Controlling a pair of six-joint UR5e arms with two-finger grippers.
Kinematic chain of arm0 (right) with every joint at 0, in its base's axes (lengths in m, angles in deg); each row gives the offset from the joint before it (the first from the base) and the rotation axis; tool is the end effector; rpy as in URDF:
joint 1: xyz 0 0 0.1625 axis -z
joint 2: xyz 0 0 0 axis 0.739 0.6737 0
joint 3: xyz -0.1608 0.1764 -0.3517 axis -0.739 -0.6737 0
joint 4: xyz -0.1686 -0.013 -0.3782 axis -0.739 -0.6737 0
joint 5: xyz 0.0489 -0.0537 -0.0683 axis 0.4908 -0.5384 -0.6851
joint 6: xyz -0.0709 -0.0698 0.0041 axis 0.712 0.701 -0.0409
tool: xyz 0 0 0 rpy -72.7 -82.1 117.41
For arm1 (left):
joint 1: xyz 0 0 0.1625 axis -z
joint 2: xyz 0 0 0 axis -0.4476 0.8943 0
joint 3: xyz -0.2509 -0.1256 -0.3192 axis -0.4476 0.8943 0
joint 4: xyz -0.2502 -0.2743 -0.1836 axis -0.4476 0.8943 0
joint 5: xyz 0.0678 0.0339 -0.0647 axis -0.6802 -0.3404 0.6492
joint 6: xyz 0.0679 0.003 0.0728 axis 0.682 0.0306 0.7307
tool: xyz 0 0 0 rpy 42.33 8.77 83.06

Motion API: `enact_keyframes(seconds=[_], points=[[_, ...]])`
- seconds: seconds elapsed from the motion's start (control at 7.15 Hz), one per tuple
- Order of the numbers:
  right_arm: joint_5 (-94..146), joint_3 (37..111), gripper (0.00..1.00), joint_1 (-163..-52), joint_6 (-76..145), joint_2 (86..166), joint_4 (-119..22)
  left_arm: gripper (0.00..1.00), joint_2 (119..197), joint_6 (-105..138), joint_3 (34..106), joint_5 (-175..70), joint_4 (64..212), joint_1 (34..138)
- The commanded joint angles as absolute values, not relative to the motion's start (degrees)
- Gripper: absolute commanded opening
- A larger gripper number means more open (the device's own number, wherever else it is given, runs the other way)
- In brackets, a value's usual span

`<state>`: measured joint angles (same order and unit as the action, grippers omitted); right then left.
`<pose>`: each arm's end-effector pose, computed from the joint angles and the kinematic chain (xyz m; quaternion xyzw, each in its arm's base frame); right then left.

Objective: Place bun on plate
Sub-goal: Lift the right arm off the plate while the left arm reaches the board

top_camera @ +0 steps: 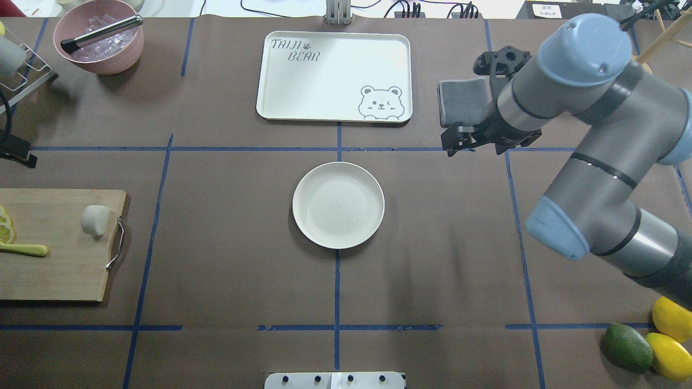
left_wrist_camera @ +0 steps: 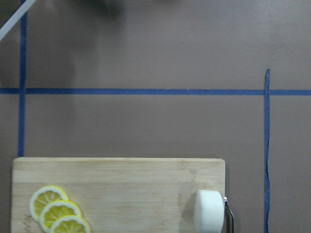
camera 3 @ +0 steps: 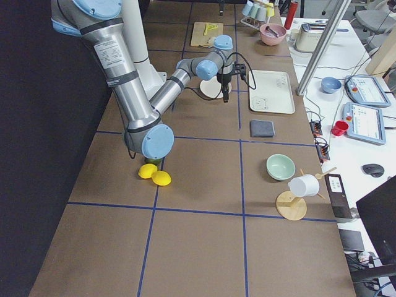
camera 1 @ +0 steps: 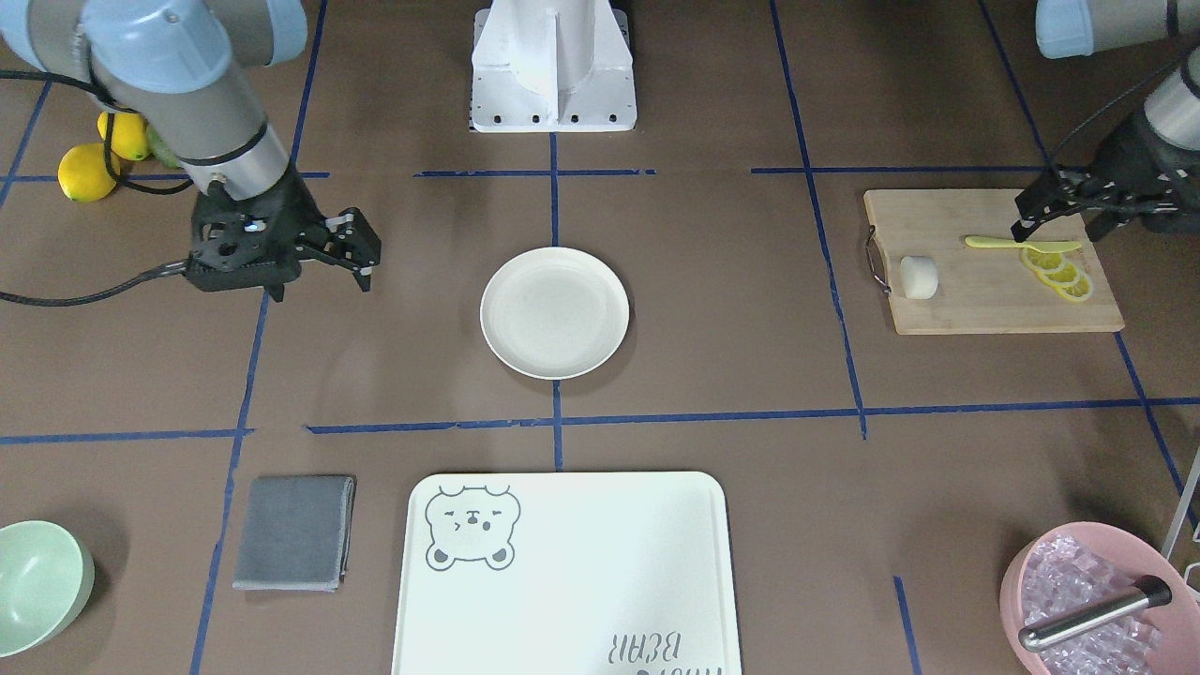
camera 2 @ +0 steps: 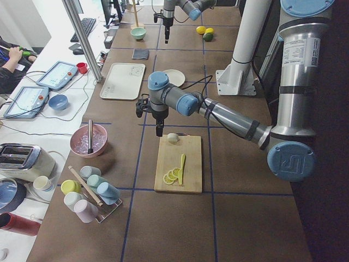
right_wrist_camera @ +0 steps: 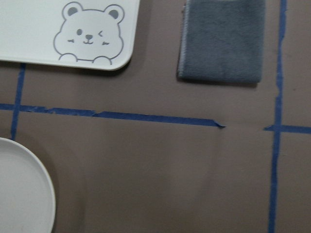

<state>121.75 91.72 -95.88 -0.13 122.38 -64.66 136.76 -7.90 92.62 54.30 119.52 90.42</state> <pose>-0.3251 -0.4928 0.2797 0.0698 -0.4072 -0.0142 0.9105 0.1454 -0.4588 0.4631 0.0322 0.3955 -0.0185 0.9177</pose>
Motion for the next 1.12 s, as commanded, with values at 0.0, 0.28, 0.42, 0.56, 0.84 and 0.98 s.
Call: enact_keyframes(seconds=[0.0,0.28,0.42,0.56,0.84,0.98], points=[[129.1,93.8,1.00,-105.7,12.4,129.5,-65.0,1.00,133.2,-20.8,88.9,48.0,135.8,81.2],[133.1,93.8,1.00,-113.1,24.6,135.8,-65.0,1.00,133.2,-28.0,85.9,40.4,142.2,73.2],[133.8,93.8,1.00,-116.0,28.7,138.3,-65.0,1.00,133.2,-28.2,84.4,39.3,142.5,71.6],[134.3,93.7,1.00,-116.9,30.5,139.5,-65.0,1.00,133.3,-28.2,84.1,39.1,142.5,70.5],[134.3,93.7,1.00,-117.0,30.6,139.8,-65.0,0.99,134.1,-28.2,82.0,39.1,142.6,70.0],[134.3,93.8,1.00,-117.0,30.6,139.9,-65.0,0.96,134.2,-28.2,81.9,39.1,142.6,69.9]])
